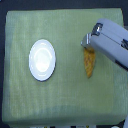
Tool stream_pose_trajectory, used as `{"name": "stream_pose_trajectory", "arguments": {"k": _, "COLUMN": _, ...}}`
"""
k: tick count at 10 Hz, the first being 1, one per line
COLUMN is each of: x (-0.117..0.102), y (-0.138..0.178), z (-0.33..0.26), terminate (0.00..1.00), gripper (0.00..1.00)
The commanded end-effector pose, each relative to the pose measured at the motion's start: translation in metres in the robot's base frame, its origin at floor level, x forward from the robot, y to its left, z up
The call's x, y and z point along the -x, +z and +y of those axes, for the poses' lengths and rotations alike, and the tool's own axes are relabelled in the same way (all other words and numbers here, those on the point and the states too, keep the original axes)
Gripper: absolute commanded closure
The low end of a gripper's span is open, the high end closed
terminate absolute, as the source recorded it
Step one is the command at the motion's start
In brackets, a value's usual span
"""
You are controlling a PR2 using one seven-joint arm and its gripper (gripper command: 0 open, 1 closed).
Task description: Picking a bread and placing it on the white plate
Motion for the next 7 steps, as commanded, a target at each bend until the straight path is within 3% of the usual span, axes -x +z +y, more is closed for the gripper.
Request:
{"name": "stream_pose_trajectory", "arguments": {"k": 1, "x": -0.0174, "y": 0.0159, "z": -0.0087, "terminate": 0.00, "gripper": 1.00}}
{"name": "stream_pose_trajectory", "arguments": {"k": 7, "x": -0.0120, "y": 0.0167, "z": -0.0009, "terminate": 0.00, "gripper": 1.00}}
